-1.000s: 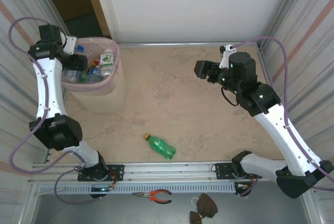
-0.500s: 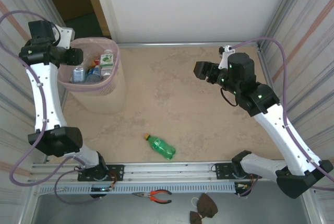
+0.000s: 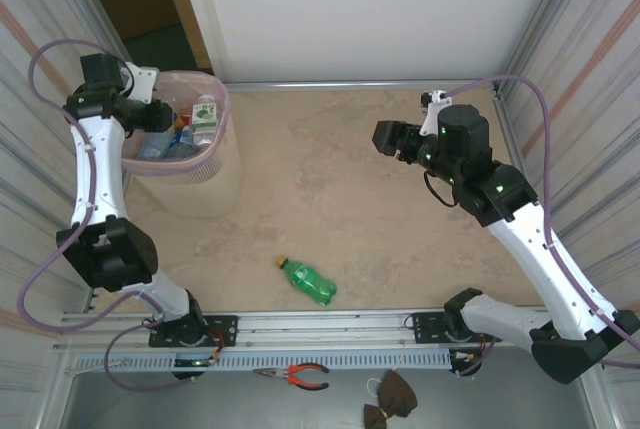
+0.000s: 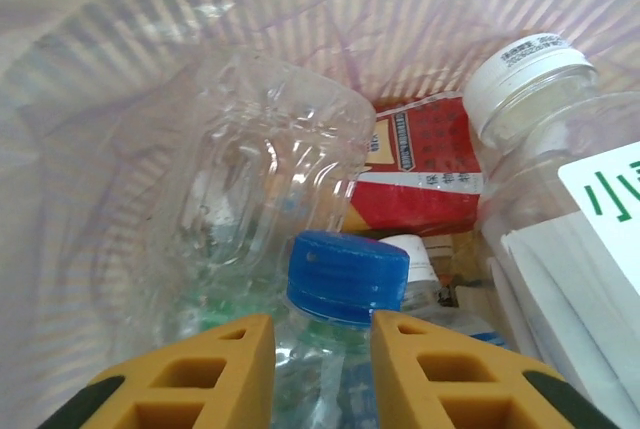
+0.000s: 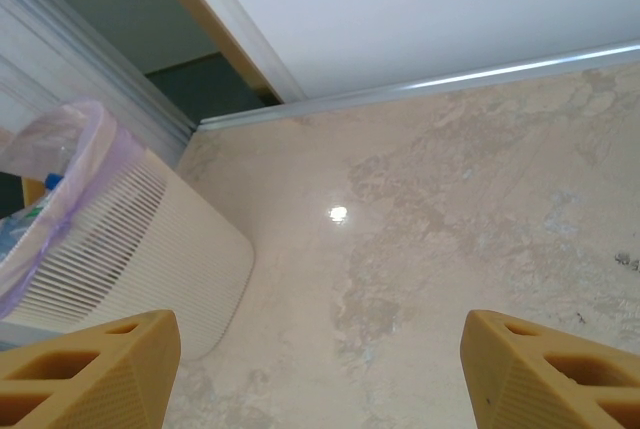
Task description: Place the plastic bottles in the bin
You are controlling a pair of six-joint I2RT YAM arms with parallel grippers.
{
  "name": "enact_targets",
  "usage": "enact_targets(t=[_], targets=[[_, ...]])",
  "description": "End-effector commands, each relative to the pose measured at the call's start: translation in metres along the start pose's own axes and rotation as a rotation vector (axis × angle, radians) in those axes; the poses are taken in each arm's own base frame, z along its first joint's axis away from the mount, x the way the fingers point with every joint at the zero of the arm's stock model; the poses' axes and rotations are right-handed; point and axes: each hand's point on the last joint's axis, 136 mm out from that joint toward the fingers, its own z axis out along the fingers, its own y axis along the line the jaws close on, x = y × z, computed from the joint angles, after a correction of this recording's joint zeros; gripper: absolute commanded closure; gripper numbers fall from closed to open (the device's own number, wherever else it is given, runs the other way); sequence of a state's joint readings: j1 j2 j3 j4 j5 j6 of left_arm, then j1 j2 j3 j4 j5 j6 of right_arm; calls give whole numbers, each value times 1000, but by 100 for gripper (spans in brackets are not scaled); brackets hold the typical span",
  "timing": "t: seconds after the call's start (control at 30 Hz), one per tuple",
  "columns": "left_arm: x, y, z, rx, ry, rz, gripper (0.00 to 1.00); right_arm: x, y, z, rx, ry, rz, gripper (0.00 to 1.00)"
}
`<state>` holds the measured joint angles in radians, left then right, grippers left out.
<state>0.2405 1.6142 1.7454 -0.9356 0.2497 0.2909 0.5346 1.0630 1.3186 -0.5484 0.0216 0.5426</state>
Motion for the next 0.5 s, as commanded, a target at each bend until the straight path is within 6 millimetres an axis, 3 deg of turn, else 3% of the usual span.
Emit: enact_targets(t=[0.0, 0.27, 0.47], targets=[[25, -22, 6, 115, 60, -75, 68, 5, 2, -1, -18, 14, 12, 27], [4, -37, -11, 194, -41, -111, 61, 12, 12, 5, -56, 51, -12, 27], [-14, -38, -42, 165, -136, -107, 56, 32, 32, 10, -96, 140, -103, 28]])
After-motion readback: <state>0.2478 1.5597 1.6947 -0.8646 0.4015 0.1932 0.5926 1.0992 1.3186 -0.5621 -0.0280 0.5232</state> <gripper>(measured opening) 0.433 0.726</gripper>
